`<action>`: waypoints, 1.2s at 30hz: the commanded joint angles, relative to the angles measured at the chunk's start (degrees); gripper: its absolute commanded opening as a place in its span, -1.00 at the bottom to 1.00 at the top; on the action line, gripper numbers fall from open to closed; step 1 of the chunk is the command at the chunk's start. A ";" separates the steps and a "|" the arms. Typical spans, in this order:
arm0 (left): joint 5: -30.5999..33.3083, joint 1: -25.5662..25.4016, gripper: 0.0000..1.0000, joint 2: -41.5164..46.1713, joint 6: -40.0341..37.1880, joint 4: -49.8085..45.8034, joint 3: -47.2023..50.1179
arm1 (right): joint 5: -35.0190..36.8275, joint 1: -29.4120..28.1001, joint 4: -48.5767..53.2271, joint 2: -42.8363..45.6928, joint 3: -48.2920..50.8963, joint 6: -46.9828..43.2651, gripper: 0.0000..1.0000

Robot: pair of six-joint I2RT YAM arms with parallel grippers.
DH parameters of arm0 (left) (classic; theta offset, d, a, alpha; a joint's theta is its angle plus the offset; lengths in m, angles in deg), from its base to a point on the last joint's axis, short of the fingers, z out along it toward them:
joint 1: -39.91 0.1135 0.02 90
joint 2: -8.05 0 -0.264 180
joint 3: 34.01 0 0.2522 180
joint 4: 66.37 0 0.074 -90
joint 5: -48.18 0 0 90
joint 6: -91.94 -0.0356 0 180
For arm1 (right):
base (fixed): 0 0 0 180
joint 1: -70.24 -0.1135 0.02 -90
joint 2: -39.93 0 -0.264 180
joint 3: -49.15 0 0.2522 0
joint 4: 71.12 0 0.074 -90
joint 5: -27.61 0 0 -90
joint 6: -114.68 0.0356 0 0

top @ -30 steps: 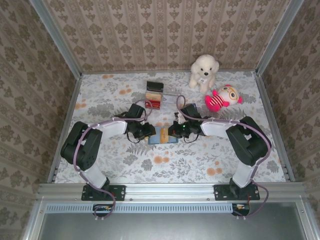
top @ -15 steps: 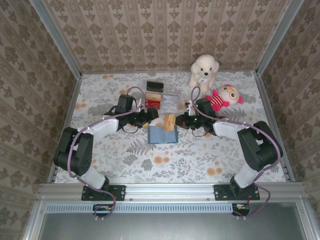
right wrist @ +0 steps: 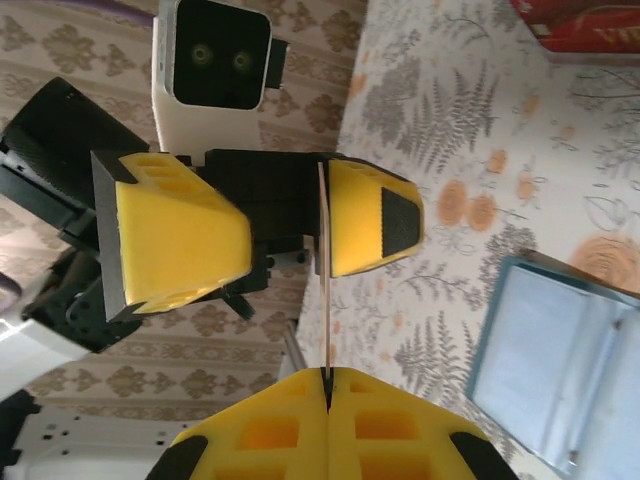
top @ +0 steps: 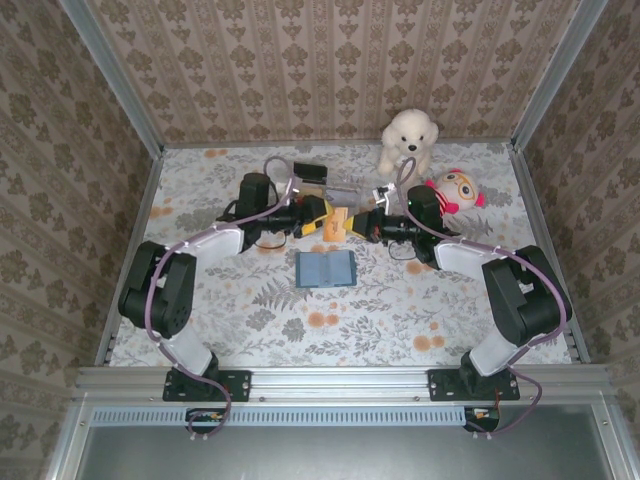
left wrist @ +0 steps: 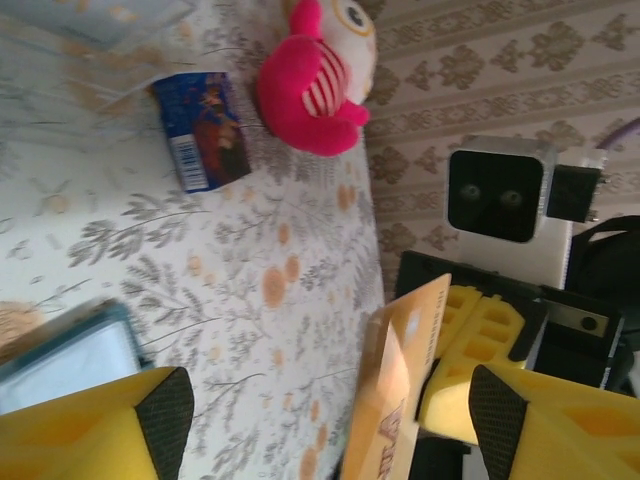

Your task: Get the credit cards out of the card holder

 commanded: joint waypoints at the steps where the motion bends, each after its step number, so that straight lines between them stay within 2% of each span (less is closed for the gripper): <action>1: -5.44 -0.70 0.49 -0.49 0.99 2.93 -3.41 | -3.56 0.21 -8.46 0.05 -0.41 6.88 -1.00; 3: -6.55 -0.71 0.38 -0.61 0.91 3.28 -3.65 | -3.93 0.17 -9.87 -0.07 -0.69 8.00 -1.00; 8: -8.25 -0.38 -0.11 -0.12 4.61 9.65 -3.14 | -4.81 0.26 -12.72 -0.52 -0.91 9.31 -1.00; 13: -9.44 0.78 -0.41 1.80 4.59 10.24 -3.31 | -4.99 0.56 -14.64 -0.31 -1.30 11.18 -1.00; 17: -9.30 0.37 -0.90 2.33 5.21 10.50 -3.90 | -4.23 0.51 -14.84 0.34 -1.92 11.37 -1.00; 18: -9.08 0.30 -0.97 2.48 5.65 11.14 -3.80 | -3.67 0.42 -15.13 0.50 -1.84 11.62 -1.00; 19: -8.63 0.11 -1.00 2.73 6.08 11.73 -3.65 | -2.95 0.32 -15.74 0.74 -1.71 12.31 -0.94; 23: -4.42 -0.08 -1.00 4.23 8.87 14.19 -3.13 | 2.75 -1.14 -16.28 2.69 -0.29 15.15 -0.44; 26: 0.42 -0.69 -1.00 4.64 13.71 15.81 -3.00 | 7.97 -2.58 -18.10 4.60 1.25 17.34 -0.12; 28: 3.95 -1.57 -1.00 5.33 16.29 17.37 -2.01 | 11.48 -3.81 -18.31 5.82 1.94 18.09 0.02; 31: 8.16 -3.36 -1.00 5.89 17.50 16.12 -1.92 | 14.69 -5.99 -17.18 6.58 1.77 18.91 0.02; 36: 11.25 -4.47 -1.00 5.82 19.86 17.43 -1.90 | 19.90 -8.08 -21.85 6.83 3.95 21.92 -0.27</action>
